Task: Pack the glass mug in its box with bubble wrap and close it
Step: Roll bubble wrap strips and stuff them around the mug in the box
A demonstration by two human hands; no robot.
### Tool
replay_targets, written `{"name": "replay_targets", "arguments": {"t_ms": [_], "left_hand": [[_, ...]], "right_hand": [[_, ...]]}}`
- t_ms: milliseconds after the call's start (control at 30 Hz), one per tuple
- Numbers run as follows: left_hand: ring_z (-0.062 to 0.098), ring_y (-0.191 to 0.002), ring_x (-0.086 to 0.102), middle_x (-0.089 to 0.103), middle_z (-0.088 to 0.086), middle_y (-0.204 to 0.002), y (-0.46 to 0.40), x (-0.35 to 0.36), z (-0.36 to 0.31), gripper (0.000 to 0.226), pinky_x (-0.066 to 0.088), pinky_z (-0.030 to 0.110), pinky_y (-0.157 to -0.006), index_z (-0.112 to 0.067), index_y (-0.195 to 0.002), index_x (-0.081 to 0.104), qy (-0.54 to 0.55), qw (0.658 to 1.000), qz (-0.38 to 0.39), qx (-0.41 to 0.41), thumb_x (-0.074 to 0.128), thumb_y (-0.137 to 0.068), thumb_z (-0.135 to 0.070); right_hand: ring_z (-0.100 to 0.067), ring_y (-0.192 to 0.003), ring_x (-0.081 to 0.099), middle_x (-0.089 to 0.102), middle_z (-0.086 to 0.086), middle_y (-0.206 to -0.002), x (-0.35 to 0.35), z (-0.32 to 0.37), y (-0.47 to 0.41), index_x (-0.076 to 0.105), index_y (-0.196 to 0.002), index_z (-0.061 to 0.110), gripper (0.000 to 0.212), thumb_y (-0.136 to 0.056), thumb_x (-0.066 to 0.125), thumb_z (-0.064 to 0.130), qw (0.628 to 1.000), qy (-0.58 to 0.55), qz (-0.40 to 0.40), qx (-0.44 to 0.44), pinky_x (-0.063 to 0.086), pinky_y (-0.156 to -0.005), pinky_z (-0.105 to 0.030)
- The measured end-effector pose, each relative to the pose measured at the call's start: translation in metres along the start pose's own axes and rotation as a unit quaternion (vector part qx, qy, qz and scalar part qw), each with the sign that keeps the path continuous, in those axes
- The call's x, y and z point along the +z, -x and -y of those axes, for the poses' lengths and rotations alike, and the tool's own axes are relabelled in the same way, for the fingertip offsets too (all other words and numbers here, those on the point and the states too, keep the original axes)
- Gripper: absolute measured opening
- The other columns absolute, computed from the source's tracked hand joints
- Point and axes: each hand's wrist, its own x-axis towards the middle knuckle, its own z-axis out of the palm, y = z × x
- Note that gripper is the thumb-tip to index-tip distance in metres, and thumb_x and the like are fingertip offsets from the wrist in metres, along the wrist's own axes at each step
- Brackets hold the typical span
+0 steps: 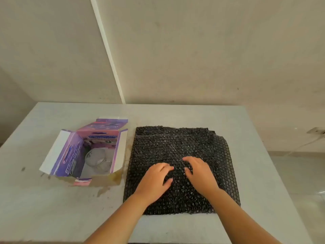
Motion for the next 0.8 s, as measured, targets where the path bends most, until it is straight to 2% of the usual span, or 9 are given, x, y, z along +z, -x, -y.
{"name": "replay_targets", "arguments": {"t_ms": [67, 133, 233, 300, 367, 433, 533, 667, 800], "left_hand": [[0.011, -0.141, 0.018, 0.027, -0.007, -0.152, 0.009, 0.014, 0.006, 0.059, 0.012, 0.026, -0.115, -0.027, -0.144, 0.032, -0.019, 0.995, 0.095, -0.020, 0.047, -0.092, -0.050], [0.010, -0.145, -0.004, 0.006, -0.007, -0.158, 0.024, 0.029, 0.017, 0.076, 0.003, 0.031, -0.118, -0.029, -0.149, 0.017, -0.035, 0.983, 0.178, -0.038, 0.044, -0.086, -0.062], [0.009, -0.137, -0.029, -0.020, -0.010, -0.155, 0.035, 0.042, 0.035, 0.099, -0.006, 0.038, -0.118, -0.035, -0.147, -0.010, -0.080, 0.969, 0.233, -0.017, 0.035, -0.070, -0.079], [0.012, -0.135, -0.035, -0.030, -0.011, -0.151, 0.038, 0.043, 0.039, 0.109, -0.011, 0.039, -0.117, -0.039, -0.140, -0.023, -0.113, 0.964, 0.240, -0.008, 0.043, -0.065, -0.082], [0.013, -0.134, -0.037, -0.034, -0.011, -0.148, 0.037, 0.047, 0.039, 0.110, -0.017, 0.037, -0.114, -0.041, -0.140, -0.024, -0.124, 0.963, 0.238, -0.006, 0.054, -0.070, -0.074], [0.017, -0.136, -0.035, -0.033, -0.008, -0.149, 0.035, 0.048, 0.036, 0.100, -0.017, 0.040, -0.113, -0.041, -0.146, -0.008, -0.119, 0.968, 0.219, -0.013, 0.058, -0.075, -0.065], [0.025, -0.141, -0.026, -0.019, 0.001, -0.156, 0.030, 0.044, 0.031, 0.069, -0.011, 0.048, -0.115, -0.033, -0.135, 0.021, -0.104, 0.975, 0.196, -0.025, 0.057, -0.079, -0.051], [0.027, -0.143, -0.019, -0.010, 0.002, -0.158, 0.026, 0.037, 0.024, 0.040, -0.005, 0.052, -0.116, -0.030, -0.114, 0.034, -0.069, 0.979, 0.191, -0.030, 0.052, -0.080, -0.040], [0.010, -0.144, -0.005, 0.013, -0.012, -0.154, 0.031, 0.027, 0.031, 0.028, 0.004, 0.036, -0.117, -0.029, -0.111, 0.052, 0.002, 0.993, 0.117, -0.026, 0.056, -0.084, -0.037]], "right_hand": [[-0.016, -0.133, 0.037, 0.049, 0.005, -0.137, 0.014, -0.011, 0.010, 0.049, -0.130, 0.023, 0.036, -0.094, 0.051, 0.027, 0.998, 0.049, 0.045, -0.019, 0.028, -0.108, -0.033], [-0.015, -0.144, 0.013, 0.023, 0.010, -0.153, 0.031, -0.028, 0.025, 0.037, -0.139, 0.028, 0.046, -0.096, 0.043, 0.040, 0.985, 0.108, 0.135, -0.005, 0.011, -0.116, -0.036], [-0.010, -0.142, -0.017, -0.017, 0.018, -0.151, 0.042, -0.049, 0.038, 0.010, -0.147, 0.037, 0.061, -0.092, 0.025, 0.058, 0.967, 0.161, 0.197, -0.019, -0.005, -0.117, -0.038], [-0.007, -0.138, -0.024, -0.023, 0.020, -0.147, 0.044, -0.056, 0.042, 0.003, -0.147, 0.038, 0.071, -0.082, 0.007, 0.067, 0.967, 0.170, 0.187, -0.038, -0.009, -0.117, -0.036], [-0.008, -0.141, -0.017, -0.014, 0.017, -0.151, 0.045, -0.060, 0.043, 0.011, -0.147, 0.037, 0.078, -0.080, 0.003, 0.075, 0.971, 0.169, 0.161, -0.059, -0.011, -0.115, -0.032], [-0.010, -0.144, -0.003, 0.003, 0.013, -0.155, 0.043, -0.061, 0.046, 0.024, -0.144, 0.036, 0.078, -0.080, 0.015, 0.079, 0.973, 0.160, 0.139, -0.089, -0.005, -0.115, -0.032], [-0.016, -0.141, 0.024, 0.029, 0.006, -0.152, 0.038, -0.068, 0.054, 0.039, -0.137, 0.036, 0.074, -0.076, 0.036, 0.078, 0.957, 0.197, 0.142, -0.158, 0.020, -0.115, -0.037], [-0.019, -0.127, 0.048, 0.052, 0.002, -0.136, 0.035, -0.076, 0.055, 0.054, -0.126, 0.033, 0.053, -0.076, 0.062, 0.050, 0.958, 0.163, 0.119, -0.205, 0.041, -0.103, -0.041], [-0.011, -0.109, 0.061, 0.064, 0.009, -0.119, 0.022, -0.070, 0.048, 0.062, -0.118, 0.028, 0.039, -0.080, 0.069, 0.023, 0.991, 0.030, 0.069, -0.109, 0.050, -0.093, -0.031]]}}
